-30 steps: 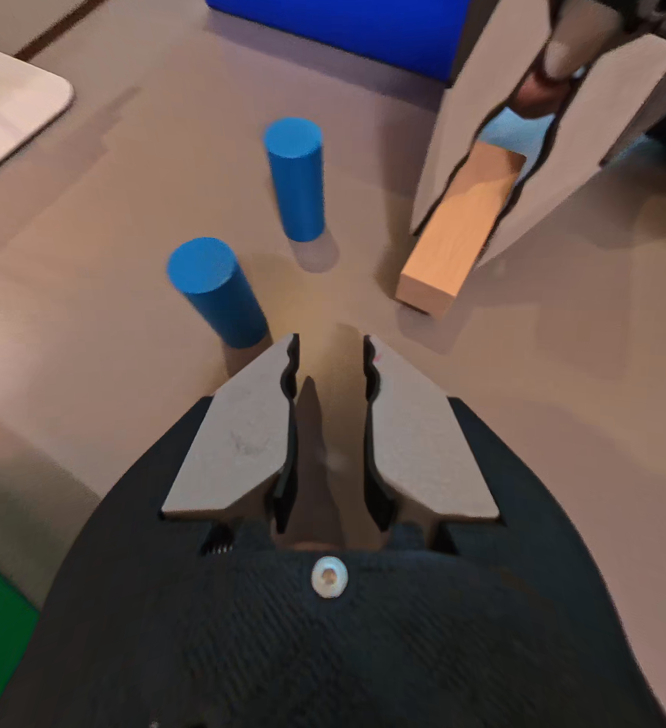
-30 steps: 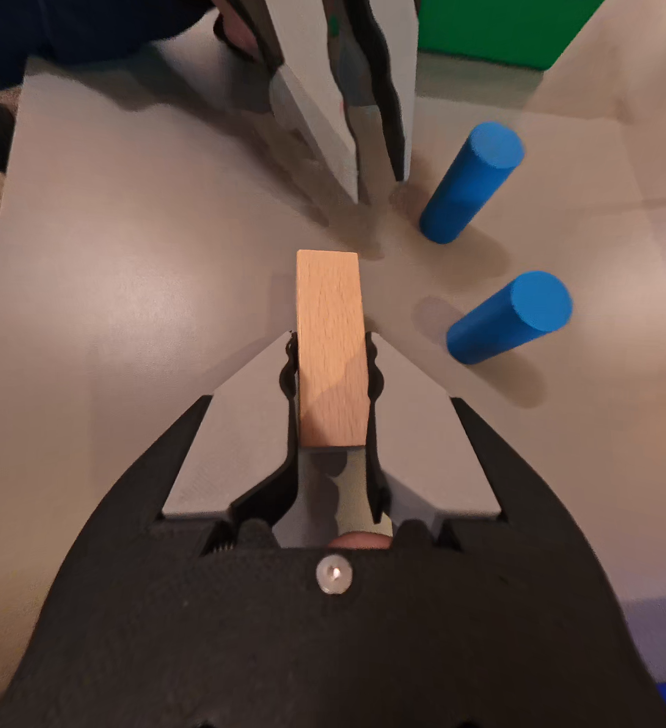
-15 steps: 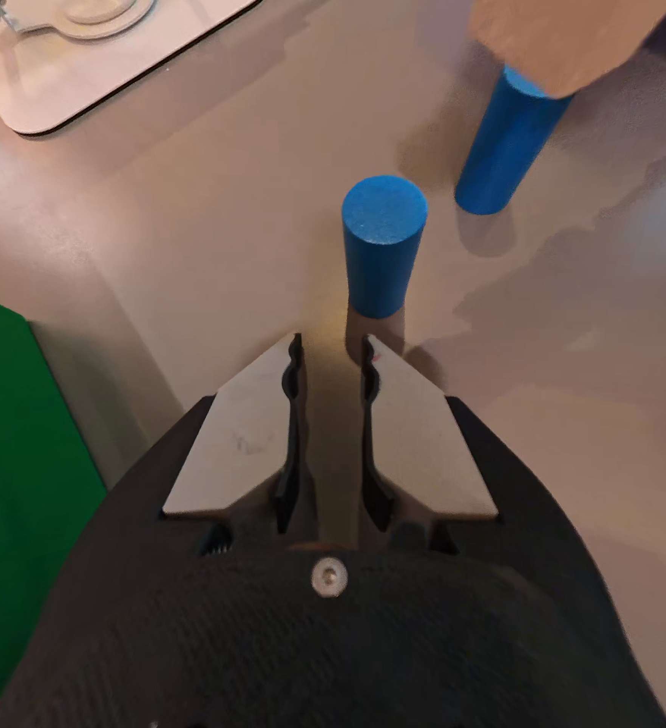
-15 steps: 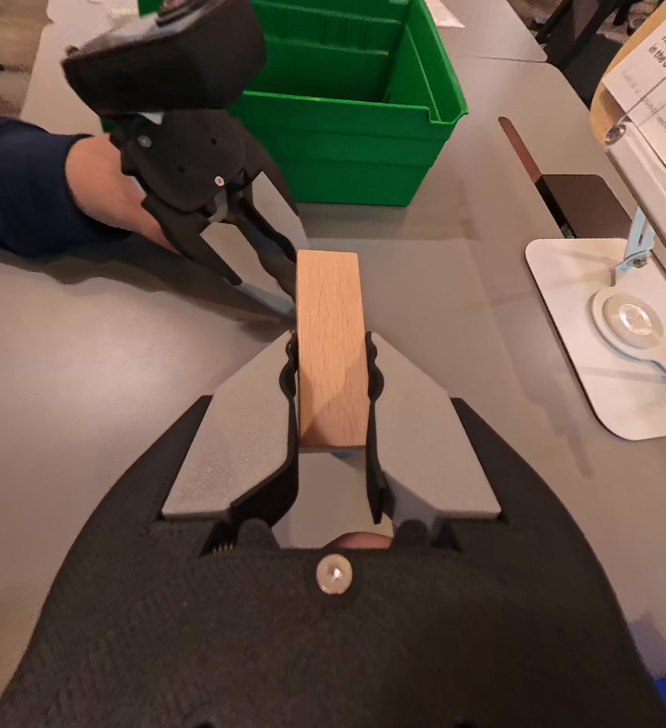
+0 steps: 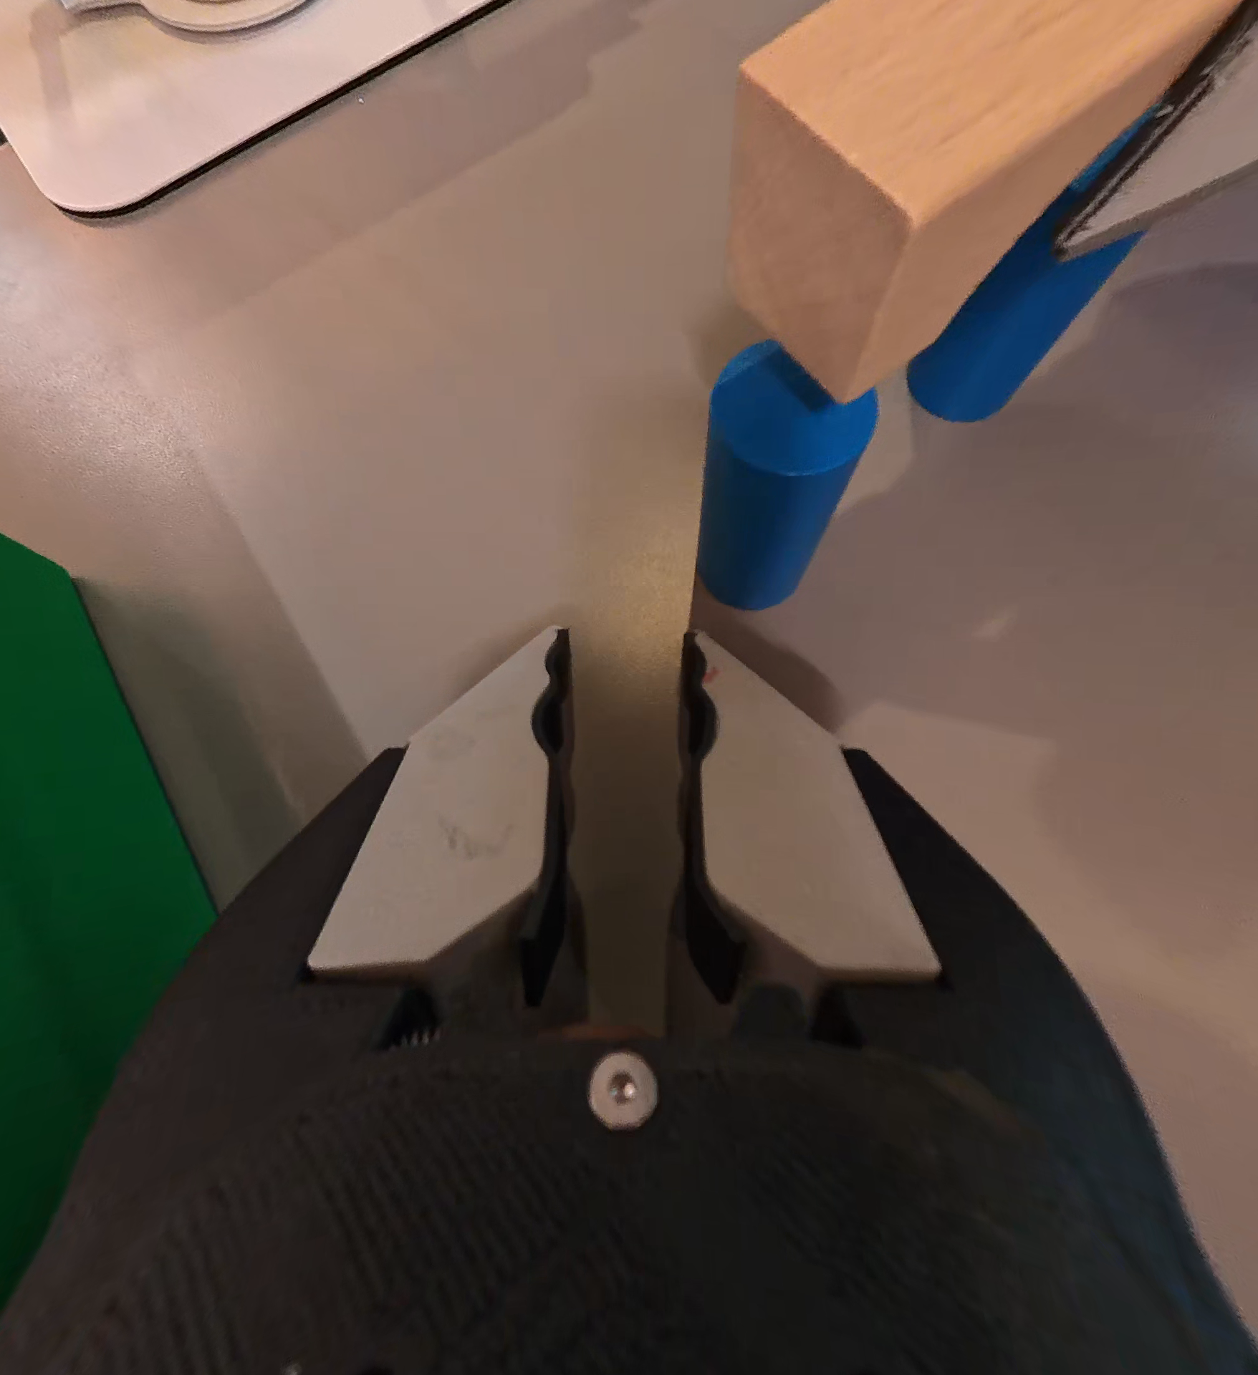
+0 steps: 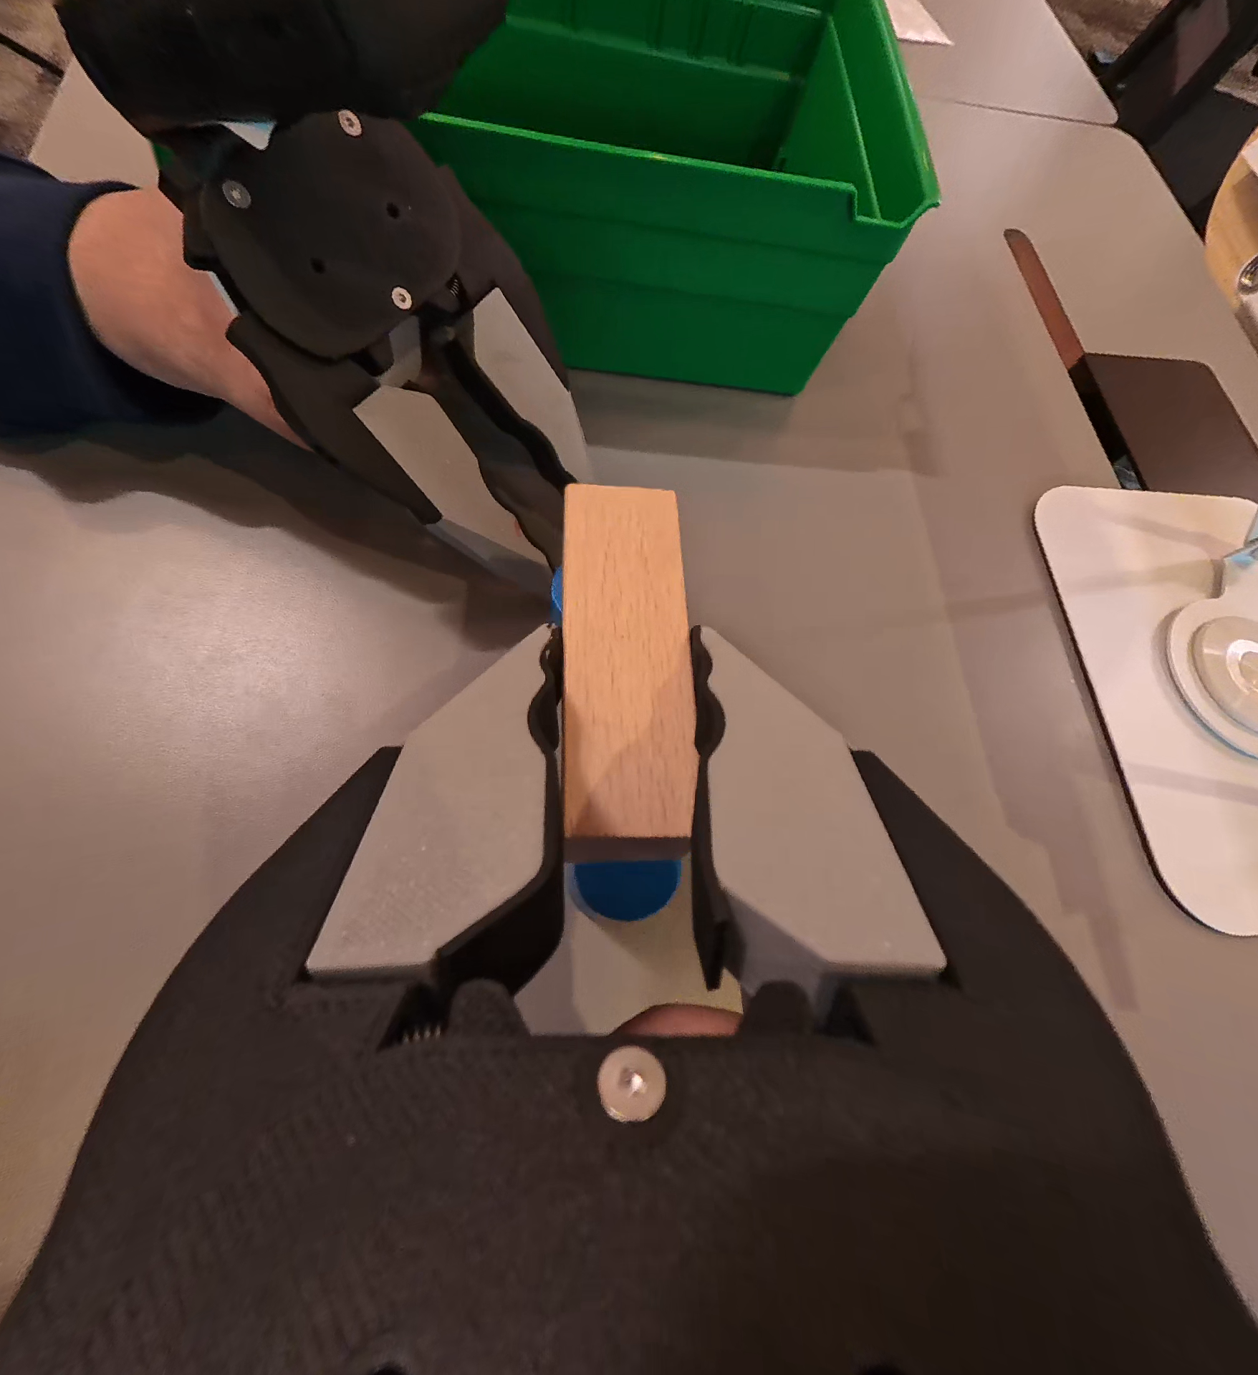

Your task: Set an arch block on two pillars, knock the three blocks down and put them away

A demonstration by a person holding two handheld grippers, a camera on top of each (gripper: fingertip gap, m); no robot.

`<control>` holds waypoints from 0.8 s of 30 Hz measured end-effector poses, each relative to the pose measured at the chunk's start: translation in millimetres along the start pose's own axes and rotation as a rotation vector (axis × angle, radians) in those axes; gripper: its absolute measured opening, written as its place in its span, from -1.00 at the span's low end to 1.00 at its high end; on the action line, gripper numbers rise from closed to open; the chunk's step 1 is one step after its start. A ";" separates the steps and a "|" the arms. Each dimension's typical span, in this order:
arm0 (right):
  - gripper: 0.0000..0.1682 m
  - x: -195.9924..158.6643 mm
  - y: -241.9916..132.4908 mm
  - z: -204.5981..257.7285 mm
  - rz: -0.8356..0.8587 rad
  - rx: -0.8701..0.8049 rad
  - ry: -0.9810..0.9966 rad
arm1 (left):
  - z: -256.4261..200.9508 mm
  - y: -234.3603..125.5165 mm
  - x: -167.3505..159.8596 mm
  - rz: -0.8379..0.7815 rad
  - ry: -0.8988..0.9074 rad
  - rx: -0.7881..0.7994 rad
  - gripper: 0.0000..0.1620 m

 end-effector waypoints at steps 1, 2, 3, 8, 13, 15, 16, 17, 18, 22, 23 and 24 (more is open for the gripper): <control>-0.63 -1.2 0.0 0.0 -0.005 -0.005 0.004 | -0.1 -0.1 0.0 0.000 0.001 0.000 -0.65; -0.63 -2.5 0.3 0.7 -0.011 -0.001 0.012 | -0.1 0.0 0.0 0.000 0.000 -0.001 -0.65; -0.63 -4.6 0.8 1.0 -0.002 0.002 0.019 | -0.2 0.0 0.0 0.000 0.000 -0.003 -0.65; -0.63 -6.5 2.1 0.5 0.015 -0.009 0.015 | -0.5 -0.1 0.0 -0.001 0.000 -0.003 -0.65; -0.63 -5.0 4.0 1.7 0.018 0.009 0.002 | -0.2 0.0 -0.1 0.000 -0.006 -0.006 -0.65; -0.63 -7.7 4.4 1.1 0.026 0.014 0.000 | -0.2 0.0 -0.1 0.000 -0.006 -0.007 -0.66; -0.63 -9.1 4.1 0.7 0.029 0.016 0.001 | -0.2 0.0 -0.1 0.000 -0.006 -0.007 -0.66; -0.63 -10.1 3.6 0.4 0.029 0.018 0.004 | -0.3 -0.1 -0.1 0.000 -0.005 -0.007 -0.66; -0.63 -10.9 3.3 -0.1 0.031 0.020 0.009 | -0.4 -0.1 0.0 0.000 -0.004 -0.008 -0.66; -0.63 -14.5 3.4 -1.2 0.051 0.012 0.005 | -0.5 0.0 0.0 0.000 -0.005 -0.009 -0.67; -0.63 -14.6 3.3 -1.4 0.051 0.012 0.008 | -0.4 0.0 -0.1 0.000 -0.007 -0.010 -0.67; -0.63 -14.6 3.4 -1.7 0.050 0.012 0.013 | -0.4 0.1 -0.1 0.000 -0.008 -0.011 -0.67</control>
Point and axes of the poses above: each gripper's, where its closed fingertips meet, y out along the fingers, x out of its top, z = x × y across the jaws, the point moved 8 cm from there along -y, back along the fingers, and after that the axes turned 14 degrees about -z, right-handed, at the moved point
